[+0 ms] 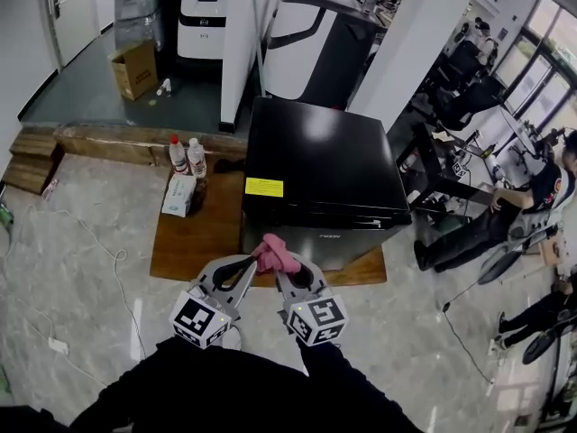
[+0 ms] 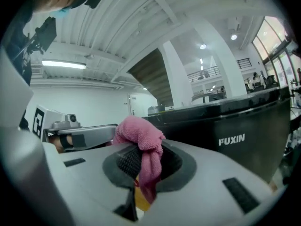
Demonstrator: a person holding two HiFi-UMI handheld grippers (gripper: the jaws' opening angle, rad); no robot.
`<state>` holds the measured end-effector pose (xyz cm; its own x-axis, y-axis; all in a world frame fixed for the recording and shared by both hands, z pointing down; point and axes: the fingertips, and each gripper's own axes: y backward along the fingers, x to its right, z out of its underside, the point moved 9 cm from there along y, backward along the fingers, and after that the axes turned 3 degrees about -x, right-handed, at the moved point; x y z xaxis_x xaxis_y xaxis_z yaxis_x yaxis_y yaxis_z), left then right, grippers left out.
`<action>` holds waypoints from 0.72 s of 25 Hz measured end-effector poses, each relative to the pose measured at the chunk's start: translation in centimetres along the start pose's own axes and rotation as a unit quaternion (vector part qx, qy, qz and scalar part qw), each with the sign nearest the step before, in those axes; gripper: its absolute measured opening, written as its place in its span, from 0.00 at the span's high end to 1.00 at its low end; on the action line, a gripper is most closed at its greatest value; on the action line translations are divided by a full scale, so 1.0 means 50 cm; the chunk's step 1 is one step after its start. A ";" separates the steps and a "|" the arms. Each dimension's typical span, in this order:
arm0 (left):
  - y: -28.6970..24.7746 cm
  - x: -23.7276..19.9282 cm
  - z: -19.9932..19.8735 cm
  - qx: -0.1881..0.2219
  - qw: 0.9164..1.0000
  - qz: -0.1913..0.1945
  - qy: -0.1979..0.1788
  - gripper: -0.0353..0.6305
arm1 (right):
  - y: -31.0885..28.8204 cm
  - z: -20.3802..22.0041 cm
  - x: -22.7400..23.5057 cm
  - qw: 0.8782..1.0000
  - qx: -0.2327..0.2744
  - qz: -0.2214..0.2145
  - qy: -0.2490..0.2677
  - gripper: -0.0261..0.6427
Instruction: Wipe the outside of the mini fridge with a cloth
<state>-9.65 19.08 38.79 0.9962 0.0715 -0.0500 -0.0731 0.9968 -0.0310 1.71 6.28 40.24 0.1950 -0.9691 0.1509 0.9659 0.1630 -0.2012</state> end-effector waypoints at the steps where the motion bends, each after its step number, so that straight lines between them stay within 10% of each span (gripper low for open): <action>1: -0.003 -0.014 0.008 -0.004 1.000 0.002 0.001 0.94 | -0.019 0.009 0.005 1.000 -0.003 0.010 -0.015 0.89; 18: -0.088 -0.084 0.055 -0.031 0.999 0.039 -0.005 0.94 | -0.089 0.029 0.080 0.978 0.036 0.075 -0.191 0.88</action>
<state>-13.35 14.47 41.89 0.9876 0.1502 -0.0458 -0.1539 0.9840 -0.0896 -1.56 1.95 43.17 0.3718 -0.7954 0.4786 0.9282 0.3245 -0.1819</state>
